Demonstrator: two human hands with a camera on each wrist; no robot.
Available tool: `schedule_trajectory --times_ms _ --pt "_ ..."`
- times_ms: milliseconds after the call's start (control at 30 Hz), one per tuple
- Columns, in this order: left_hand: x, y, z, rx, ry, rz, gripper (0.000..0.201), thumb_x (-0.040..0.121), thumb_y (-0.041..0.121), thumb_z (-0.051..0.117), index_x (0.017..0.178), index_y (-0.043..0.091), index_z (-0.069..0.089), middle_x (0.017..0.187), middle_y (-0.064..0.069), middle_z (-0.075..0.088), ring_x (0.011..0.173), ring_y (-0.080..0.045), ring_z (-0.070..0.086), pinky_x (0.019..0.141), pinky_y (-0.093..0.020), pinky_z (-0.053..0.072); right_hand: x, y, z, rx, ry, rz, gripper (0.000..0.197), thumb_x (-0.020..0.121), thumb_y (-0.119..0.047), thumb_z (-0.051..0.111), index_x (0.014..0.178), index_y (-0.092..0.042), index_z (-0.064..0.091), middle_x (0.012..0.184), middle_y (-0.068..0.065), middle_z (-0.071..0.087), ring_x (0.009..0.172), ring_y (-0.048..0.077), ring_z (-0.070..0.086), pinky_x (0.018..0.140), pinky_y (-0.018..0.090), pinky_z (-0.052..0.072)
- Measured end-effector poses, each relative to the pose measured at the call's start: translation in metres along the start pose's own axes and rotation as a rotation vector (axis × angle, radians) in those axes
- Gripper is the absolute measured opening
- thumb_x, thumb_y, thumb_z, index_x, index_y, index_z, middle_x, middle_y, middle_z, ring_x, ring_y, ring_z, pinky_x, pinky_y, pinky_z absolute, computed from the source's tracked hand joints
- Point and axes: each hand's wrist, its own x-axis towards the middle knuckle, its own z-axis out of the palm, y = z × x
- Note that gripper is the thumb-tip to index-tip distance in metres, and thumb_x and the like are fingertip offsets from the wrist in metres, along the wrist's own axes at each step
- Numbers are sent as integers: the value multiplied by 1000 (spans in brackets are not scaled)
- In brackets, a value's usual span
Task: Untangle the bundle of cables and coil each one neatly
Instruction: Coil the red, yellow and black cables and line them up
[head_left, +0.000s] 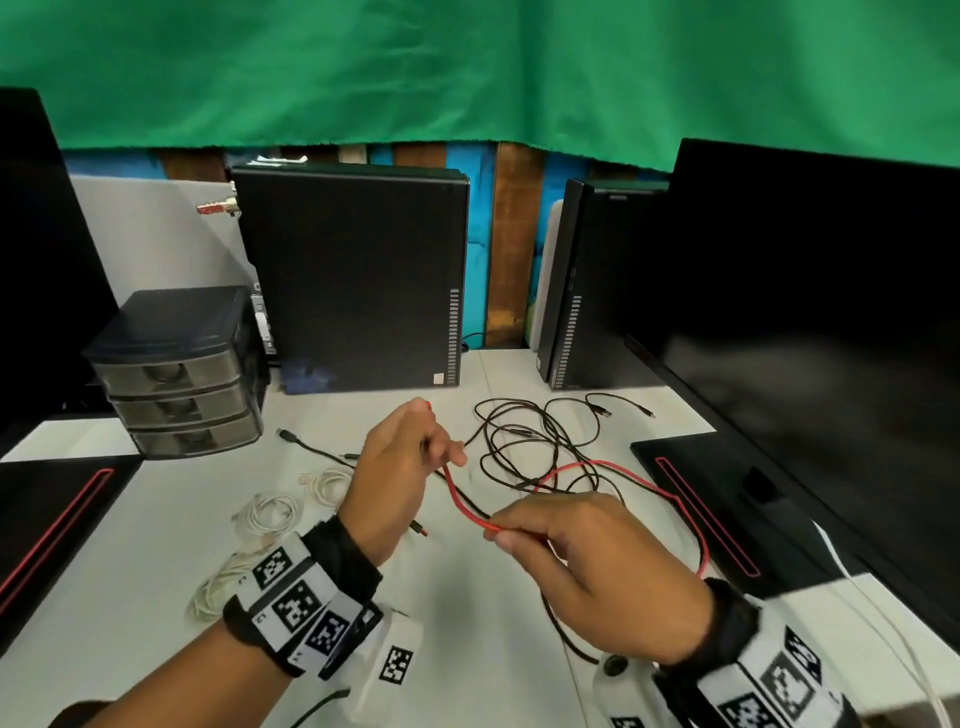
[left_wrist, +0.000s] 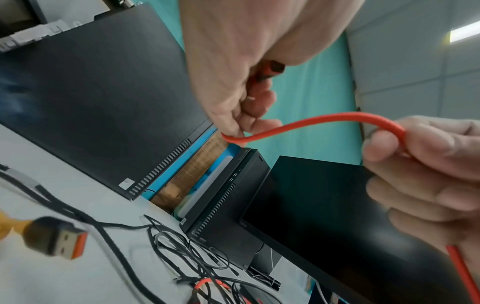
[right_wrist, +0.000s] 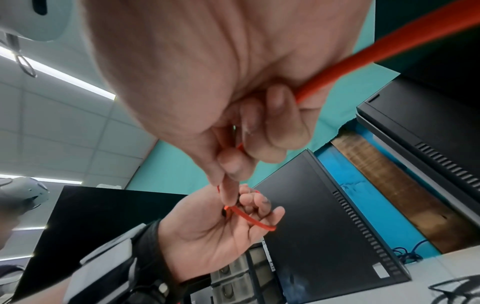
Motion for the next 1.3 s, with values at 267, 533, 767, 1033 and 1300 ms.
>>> schedule_trajectory --times_ms 267,533,767,1033,1300 --pt "-24 0 7 206 -401 147 50 104 40 42 73 10 68 52 -1 60 52 -14 56 71 -33 54 20 25 -28 304 341 107 12 97 -19 63 94 -24 73 82 -12 69 77 10 65 69 21 51" --pt "-31 60 9 -540 -408 -79 33 91 31 50 70 15 69 56 2 52 56 -14 63 80 -31 60 17 50 10 321 248 212 28 101 -25 57 126 -25 69 103 -29 71 83 -16 61 78 13 50" --pt "4 36 -15 -104 -121 148 25 105 21 39 101 14 63 97 -3 78 106 -23 70 90 -33 48 2 -6 19 45 -125 48 29 104 -34 46 125 -30 64 61 -25 52 67 7 54 65 19 42" --pt "-17 24 -5 253 -510 189 39 108 24 35 97 6 68 71 3 69 80 -13 73 82 -19 49 29 -19 -68 155 221 -13 18 101 -21 56 98 -17 73 80 -5 68 73 12 62 69 23 50" --pt "-13 62 -11 -630 -335 -52 39 101 28 40 109 -1 66 61 1 51 70 -19 67 85 -30 57 66 41 -35 213 140 238 20 98 -24 62 109 -20 77 71 -31 66 67 -12 60 64 10 46"
